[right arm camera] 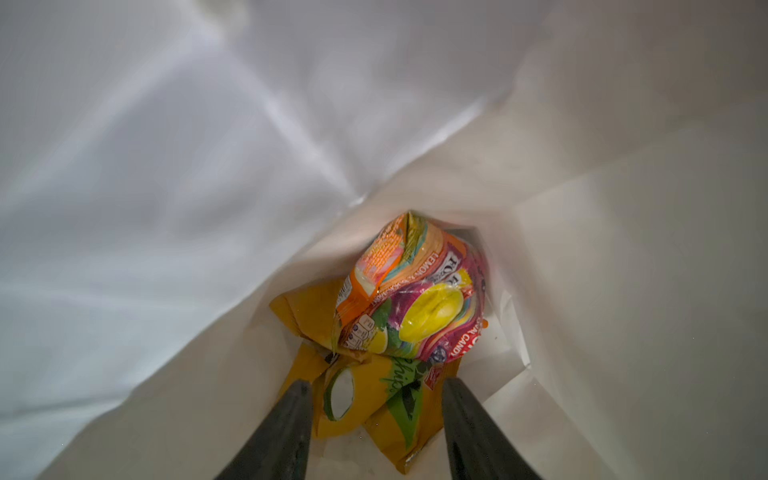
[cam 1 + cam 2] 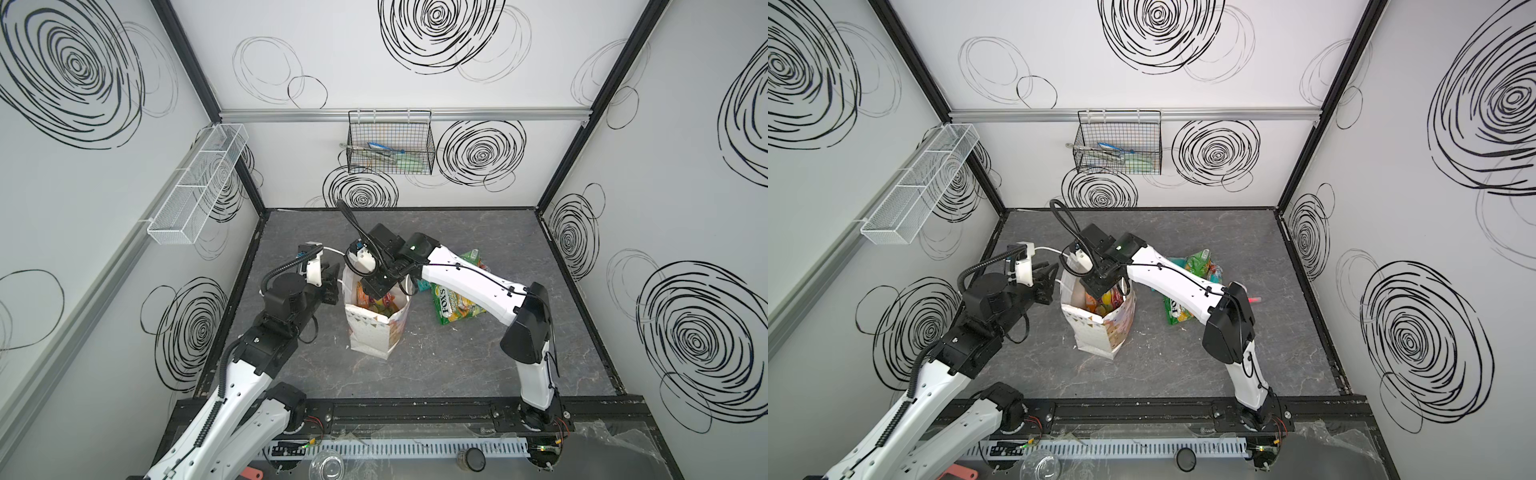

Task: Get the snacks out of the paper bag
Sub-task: 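Hold the bag rim with the left gripper while the right reaches inside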

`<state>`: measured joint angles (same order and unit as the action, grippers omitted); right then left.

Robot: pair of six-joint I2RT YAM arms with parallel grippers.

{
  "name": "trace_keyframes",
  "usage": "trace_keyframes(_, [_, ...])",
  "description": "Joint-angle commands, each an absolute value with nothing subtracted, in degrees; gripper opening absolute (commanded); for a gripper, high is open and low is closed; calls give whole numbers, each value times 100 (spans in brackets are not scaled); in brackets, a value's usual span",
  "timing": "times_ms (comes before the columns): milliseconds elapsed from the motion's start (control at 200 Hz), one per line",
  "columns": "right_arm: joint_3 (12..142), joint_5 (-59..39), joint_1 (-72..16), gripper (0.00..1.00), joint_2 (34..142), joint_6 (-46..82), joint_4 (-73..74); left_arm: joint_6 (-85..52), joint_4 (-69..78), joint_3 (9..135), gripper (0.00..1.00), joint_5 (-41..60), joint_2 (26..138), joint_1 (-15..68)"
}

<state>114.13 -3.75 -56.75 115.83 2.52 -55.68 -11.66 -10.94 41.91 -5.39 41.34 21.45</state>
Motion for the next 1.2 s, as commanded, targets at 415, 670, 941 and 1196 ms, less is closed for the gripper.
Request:
trace_keyframes(415, [10020, -181, -5827, 61, 11413, 594, -4764, -1363, -1011, 4404, 34, -396, 4228, 2023])
trace_keyframes(670, [9331, -78, -5871, 82, 11460, 847, -4248, -1352, -993, 4403, 34, -335, 4228, 2028])
trace_keyframes(941, [8498, -187, -5977, 90, 11613, 1204, -3380, -1340, -923, 4384, 33, -176, 4201, 2027])
trace_keyframes(1196, [8212, -569, -5995, 81, 11992, 1507, -2896, -1198, -718, 4289, 43, 400, 4192, 2144])
